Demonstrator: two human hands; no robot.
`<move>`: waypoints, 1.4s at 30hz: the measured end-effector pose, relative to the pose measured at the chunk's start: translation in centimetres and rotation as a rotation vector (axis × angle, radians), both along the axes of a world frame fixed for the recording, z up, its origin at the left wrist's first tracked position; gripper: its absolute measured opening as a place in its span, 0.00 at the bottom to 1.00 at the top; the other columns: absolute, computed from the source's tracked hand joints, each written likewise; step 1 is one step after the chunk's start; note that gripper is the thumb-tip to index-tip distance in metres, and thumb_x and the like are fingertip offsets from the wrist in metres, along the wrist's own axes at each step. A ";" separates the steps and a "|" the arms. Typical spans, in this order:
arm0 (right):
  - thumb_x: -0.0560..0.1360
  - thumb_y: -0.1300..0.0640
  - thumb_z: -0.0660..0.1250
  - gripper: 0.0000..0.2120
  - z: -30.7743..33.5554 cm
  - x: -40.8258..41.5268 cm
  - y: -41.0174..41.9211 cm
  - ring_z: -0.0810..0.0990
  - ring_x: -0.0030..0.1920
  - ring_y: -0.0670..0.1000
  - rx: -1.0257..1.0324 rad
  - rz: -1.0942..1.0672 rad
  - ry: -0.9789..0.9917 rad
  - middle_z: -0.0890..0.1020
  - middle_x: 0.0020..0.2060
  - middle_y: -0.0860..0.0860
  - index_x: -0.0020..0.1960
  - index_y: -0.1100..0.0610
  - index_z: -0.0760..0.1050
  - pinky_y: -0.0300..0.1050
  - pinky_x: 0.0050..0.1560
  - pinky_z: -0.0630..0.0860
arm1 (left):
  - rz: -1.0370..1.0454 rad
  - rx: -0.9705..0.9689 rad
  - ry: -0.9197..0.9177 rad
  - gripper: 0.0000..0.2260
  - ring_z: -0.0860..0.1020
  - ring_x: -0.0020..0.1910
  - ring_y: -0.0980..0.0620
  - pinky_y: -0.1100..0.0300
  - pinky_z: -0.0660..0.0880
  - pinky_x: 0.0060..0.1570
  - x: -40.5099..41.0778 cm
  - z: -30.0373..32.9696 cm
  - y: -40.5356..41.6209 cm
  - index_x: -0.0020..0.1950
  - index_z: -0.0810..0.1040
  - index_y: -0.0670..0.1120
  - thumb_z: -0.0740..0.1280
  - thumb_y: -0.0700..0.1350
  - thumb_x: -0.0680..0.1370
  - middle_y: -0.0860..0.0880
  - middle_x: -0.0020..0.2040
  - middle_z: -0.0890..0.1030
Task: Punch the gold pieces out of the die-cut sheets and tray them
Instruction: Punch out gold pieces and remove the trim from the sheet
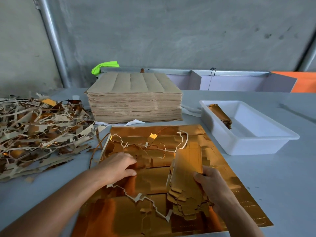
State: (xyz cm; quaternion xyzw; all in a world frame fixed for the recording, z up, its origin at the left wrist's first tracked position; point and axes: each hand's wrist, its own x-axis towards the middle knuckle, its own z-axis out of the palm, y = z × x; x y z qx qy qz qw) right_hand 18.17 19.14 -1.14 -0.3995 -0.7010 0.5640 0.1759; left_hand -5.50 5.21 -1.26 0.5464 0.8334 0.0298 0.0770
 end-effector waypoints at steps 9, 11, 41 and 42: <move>0.81 0.58 0.59 0.09 0.6 -0.4 -0.3 0.78 0.39 0.51 0.091 -0.033 0.032 0.77 0.39 0.52 0.43 0.53 0.72 0.41 0.38 0.76 | 0.156 0.597 0.161 0.11 0.75 0.35 0.54 0.58 0.74 0.49 0.2 7.6 -0.6 0.37 0.79 0.41 0.65 0.42 0.78 0.48 0.36 0.79; 0.81 0.59 0.59 0.10 0.7 -0.6 -0.2 0.72 0.30 0.46 0.143 -0.049 0.054 0.73 0.31 0.52 0.42 0.59 0.74 0.35 0.29 0.69 | 0.247 0.710 0.125 0.14 0.69 0.27 0.56 0.65 0.67 0.30 -0.2 9.1 -0.4 0.34 0.77 0.41 0.64 0.44 0.79 0.50 0.28 0.74; 0.81 0.57 0.58 0.14 0.7 -0.7 -1.1 0.70 0.36 0.58 0.105 -0.295 0.366 0.73 0.35 0.61 0.44 0.66 0.70 0.54 0.37 0.70 | -0.199 0.521 0.036 0.33 0.64 0.66 0.50 0.51 0.70 0.65 11.5 0.4 4.2 0.74 0.64 0.52 0.69 0.59 0.72 0.48 0.70 0.61; 0.81 0.56 0.57 0.14 0.7 -0.5 -0.7 0.70 0.35 0.57 0.136 -0.281 0.341 0.73 0.35 0.59 0.44 0.65 0.70 0.52 0.36 0.70 | -0.162 0.428 0.105 0.40 0.56 0.71 0.48 0.48 0.67 0.68 10.2 0.4 4.0 0.76 0.58 0.55 0.69 0.64 0.68 0.50 0.75 0.51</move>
